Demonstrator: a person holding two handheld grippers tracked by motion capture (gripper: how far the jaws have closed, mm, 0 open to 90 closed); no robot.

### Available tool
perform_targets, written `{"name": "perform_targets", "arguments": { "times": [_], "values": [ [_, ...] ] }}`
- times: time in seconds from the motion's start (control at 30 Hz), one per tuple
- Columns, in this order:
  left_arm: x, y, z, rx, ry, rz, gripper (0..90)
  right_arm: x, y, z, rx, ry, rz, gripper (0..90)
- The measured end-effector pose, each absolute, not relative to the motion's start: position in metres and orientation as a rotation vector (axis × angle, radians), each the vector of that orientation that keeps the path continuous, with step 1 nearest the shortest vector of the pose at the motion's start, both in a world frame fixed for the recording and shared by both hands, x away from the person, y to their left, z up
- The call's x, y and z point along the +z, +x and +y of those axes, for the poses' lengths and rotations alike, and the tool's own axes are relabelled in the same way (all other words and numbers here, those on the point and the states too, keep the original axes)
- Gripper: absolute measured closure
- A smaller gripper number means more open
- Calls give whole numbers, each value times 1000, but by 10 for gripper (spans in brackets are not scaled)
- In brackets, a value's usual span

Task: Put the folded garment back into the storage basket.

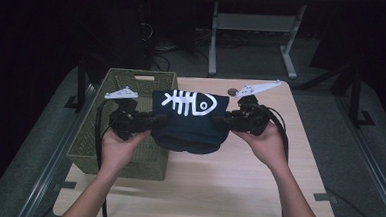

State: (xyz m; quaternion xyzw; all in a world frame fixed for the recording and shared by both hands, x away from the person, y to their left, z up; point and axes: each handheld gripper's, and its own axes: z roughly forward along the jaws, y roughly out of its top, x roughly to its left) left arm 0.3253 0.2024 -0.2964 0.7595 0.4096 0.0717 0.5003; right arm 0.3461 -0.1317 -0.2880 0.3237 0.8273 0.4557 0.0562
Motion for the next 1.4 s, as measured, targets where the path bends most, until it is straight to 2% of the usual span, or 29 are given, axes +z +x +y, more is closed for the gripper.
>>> {"name": "perform_targets", "arguments": {
  "times": [0.63, 1.4],
  "values": [
    [-293, 321, 237, 199, 1828, 1014, 677, -281, 357, -98, 1394, 919, 2556, 711],
    [-299, 324, 302, 241, 1779, 1146, 670, -287, 379, -26, 1425, 887, 2588, 710]
  ]
}}
